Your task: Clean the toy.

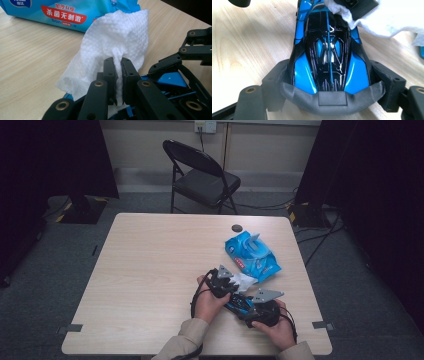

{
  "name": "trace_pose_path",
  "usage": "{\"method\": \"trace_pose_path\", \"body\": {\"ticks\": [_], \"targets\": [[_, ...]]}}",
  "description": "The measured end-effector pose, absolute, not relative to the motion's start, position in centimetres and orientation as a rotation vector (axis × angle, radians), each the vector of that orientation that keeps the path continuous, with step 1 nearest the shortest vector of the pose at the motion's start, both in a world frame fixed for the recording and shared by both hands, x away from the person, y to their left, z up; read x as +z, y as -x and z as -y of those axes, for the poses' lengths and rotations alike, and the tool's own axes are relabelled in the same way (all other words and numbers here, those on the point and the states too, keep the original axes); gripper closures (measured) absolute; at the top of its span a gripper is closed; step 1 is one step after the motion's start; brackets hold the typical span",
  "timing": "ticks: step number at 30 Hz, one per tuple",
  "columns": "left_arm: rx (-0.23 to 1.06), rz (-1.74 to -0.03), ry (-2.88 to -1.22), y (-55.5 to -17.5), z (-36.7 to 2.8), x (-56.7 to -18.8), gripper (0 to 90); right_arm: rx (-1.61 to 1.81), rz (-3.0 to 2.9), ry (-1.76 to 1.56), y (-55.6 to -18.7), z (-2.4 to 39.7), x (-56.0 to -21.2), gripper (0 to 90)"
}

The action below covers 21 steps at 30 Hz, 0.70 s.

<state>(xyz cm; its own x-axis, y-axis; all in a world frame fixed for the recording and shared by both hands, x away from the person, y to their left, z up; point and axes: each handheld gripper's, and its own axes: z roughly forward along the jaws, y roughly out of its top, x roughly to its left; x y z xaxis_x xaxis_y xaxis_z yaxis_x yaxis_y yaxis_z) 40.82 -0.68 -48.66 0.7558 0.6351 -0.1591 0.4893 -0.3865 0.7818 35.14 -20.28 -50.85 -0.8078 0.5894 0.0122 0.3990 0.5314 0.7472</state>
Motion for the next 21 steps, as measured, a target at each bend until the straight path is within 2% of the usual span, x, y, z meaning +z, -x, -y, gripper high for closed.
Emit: {"method": "trace_pose_path", "body": {"ticks": [21], "targets": [[0.260, -0.894, -2.015, -41.6, -1.5, -48.8, 82.8, 1.141, -2.530, -0.833, -35.1, 20.3, -50.9, 24.6]]}}
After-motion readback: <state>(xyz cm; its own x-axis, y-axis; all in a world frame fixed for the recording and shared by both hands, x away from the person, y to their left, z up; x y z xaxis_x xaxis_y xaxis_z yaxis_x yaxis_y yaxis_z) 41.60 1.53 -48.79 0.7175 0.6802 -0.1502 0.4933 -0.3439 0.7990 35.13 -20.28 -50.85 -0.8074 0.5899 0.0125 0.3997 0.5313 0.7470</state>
